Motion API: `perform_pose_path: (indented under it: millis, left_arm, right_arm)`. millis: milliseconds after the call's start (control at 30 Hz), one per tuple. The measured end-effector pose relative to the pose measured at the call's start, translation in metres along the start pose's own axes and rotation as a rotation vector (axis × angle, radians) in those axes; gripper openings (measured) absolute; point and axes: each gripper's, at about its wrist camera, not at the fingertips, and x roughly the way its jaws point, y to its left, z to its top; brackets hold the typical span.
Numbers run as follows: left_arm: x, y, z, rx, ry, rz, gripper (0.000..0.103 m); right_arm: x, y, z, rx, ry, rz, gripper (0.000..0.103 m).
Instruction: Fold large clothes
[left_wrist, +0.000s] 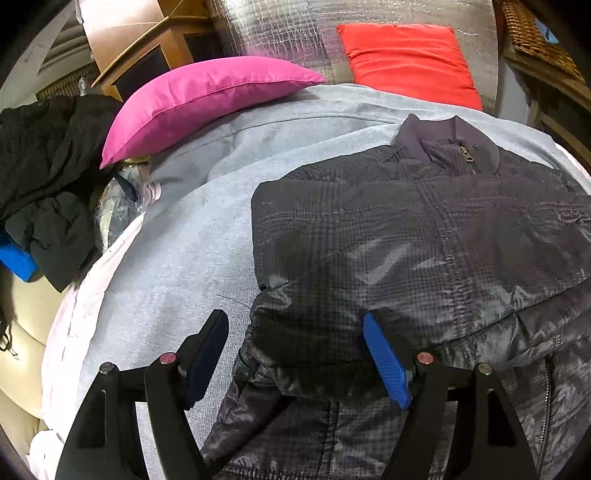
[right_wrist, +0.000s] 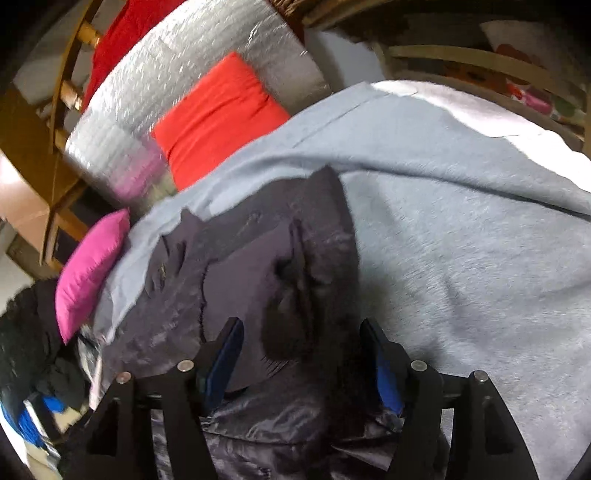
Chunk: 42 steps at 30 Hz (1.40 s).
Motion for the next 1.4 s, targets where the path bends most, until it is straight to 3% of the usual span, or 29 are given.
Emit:
perform_pose_path:
  millis: [100,167,267,400,500,600,667,733,900,933,1000,1067,1167,1267,1333,1400]
  left_arm:
    - [0.001,-0.002,0.0,0.006,0.006,-0.002,0.076]
    - [0.003,0.001,0.001,-0.008,0.017,-0.022,0.076]
    - [0.008,0.018,0.006,-0.101,0.057,-0.113,0.077]
    - [0.024,0.053,0.008,-0.301,0.099,-0.235,0.078]
    - [0.04,0.056,0.005,-0.315,0.144,-0.262,0.078]
    - [0.052,0.052,0.0,-0.352,0.192,-0.34,0.078]
    - [0.05,0.051,0.0,-0.357,0.184,-0.337,0.076]
    - [0.047,0.052,0.0,-0.357,0.175,-0.338,0.076]
    - [0.056,0.058,-0.004,-0.391,0.196,-0.374,0.077]
    - [0.056,0.058,-0.005,-0.396,0.19,-0.378,0.076]
    - [0.053,0.059,-0.004,-0.399,0.175,-0.371,0.066]
    - [0.045,0.06,-0.003,-0.391,0.154,-0.372,0.045]
    - [0.032,0.063,0.0,-0.396,0.124,-0.38,0.036]
    - [0.024,0.068,0.001,-0.401,0.102,-0.377,0.035]
    - [0.029,0.065,0.001,-0.392,0.127,-0.365,0.037]
    - [0.044,0.061,-0.003,-0.384,0.188,-0.343,0.05]
  right_arm:
    - [0.006,0.005,-0.001,-0.032,0.016,-0.005,0.07]
    - [0.004,0.005,-0.001,-0.03,0.016,0.01,0.064]
    - [-0.004,0.007,0.001,-0.041,0.002,0.024,0.053]
    - [-0.006,0.006,0.004,-0.039,-0.001,0.034,0.05]
    - [0.004,-0.004,0.003,-0.007,0.044,0.037,0.05]
    - [0.005,-0.008,0.004,0.026,0.057,0.061,0.05]
    - [0.004,-0.01,0.004,0.037,0.057,0.072,0.053]
    - [0.006,-0.013,0.002,0.065,0.069,0.096,0.068]
    - [0.007,-0.008,0.0,0.031,0.05,0.09,0.07]
    - [0.006,-0.005,0.0,0.011,0.04,0.078,0.066]
    - [0.002,0.002,-0.001,-0.028,0.014,0.044,0.053]
    - [-0.006,0.006,0.0,-0.041,-0.017,0.046,0.04]
    - [-0.024,0.012,0.003,-0.057,-0.074,0.071,0.034]
    - [-0.031,0.018,0.003,-0.087,-0.093,0.065,0.034]
    - [-0.019,0.013,0.001,-0.077,-0.052,0.027,0.034]
    - [0.0,0.004,0.001,-0.047,0.024,0.01,0.038]
